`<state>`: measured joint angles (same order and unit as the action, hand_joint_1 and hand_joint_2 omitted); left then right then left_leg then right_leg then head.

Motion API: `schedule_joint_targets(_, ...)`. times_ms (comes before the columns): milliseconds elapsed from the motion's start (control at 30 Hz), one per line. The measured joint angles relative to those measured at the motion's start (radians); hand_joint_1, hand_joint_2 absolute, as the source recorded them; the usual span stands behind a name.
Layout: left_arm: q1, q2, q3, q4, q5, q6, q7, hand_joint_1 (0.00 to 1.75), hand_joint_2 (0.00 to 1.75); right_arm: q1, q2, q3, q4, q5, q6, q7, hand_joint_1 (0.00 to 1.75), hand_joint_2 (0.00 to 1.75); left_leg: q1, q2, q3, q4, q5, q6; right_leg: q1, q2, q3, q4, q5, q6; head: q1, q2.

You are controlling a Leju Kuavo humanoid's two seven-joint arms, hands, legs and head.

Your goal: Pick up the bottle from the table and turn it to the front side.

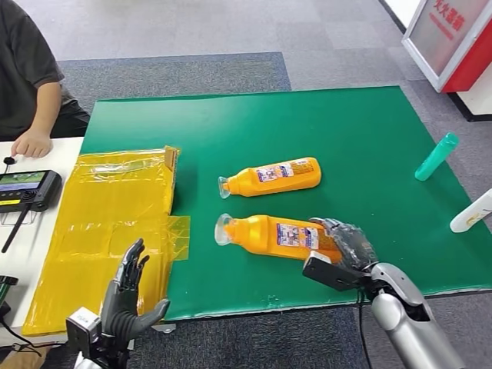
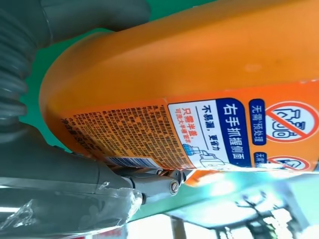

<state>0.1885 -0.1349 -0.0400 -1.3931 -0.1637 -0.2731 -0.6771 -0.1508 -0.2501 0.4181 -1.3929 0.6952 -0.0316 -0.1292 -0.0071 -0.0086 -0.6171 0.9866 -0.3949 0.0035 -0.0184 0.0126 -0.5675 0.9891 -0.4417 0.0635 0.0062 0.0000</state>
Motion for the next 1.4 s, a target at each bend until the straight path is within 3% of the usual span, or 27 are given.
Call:
schedule_joint_targets(167,-0.027,-0.002,-0.004,0.010,0.034,-0.061,0.000,0.00,1.75,0.040,0.093,-0.035,-0.040,-0.086,-0.023,-0.093,1.75,1.75,0.001,0.000,0.000,0.000,0.000,0.000,0.000,0.000,0.000,0.000,0.000,-0.001,0.000,0.000)
schedule_joint_targets(533,-0.103,-0.003,-0.066,0.029,0.106,-0.194,0.000,0.00,1.75,0.037,0.212,-0.048,-0.060,-0.116,-0.038,-0.155,1.75,1.75,0.001,0.000,0.000,0.000,0.001,-0.001,0.000,0.000,0.000,0.000,0.000,-0.001,0.000,0.000)
schedule_joint_targets(967,-0.185,-0.016,-0.120,0.029,0.148,-0.245,0.001,0.00,1.75,0.032,0.293,0.021,-0.014,-0.042,-0.090,-0.173,1.75,1.75,0.001,0.000,0.000,0.000,0.001,-0.001,0.000,0.000,0.000,0.000,0.000,-0.001,0.000,0.000)
schedule_joint_targets(1400,-0.217,-0.025,-0.128,0.031,0.162,-0.252,0.003,0.00,1.75,0.031,0.322,0.088,0.036,-0.012,-0.101,-0.177,1.75,1.75,0.001,0.000,0.000,0.000,0.001,-0.001,0.000,0.000,0.000,0.000,0.000,-0.001,0.000,0.000)
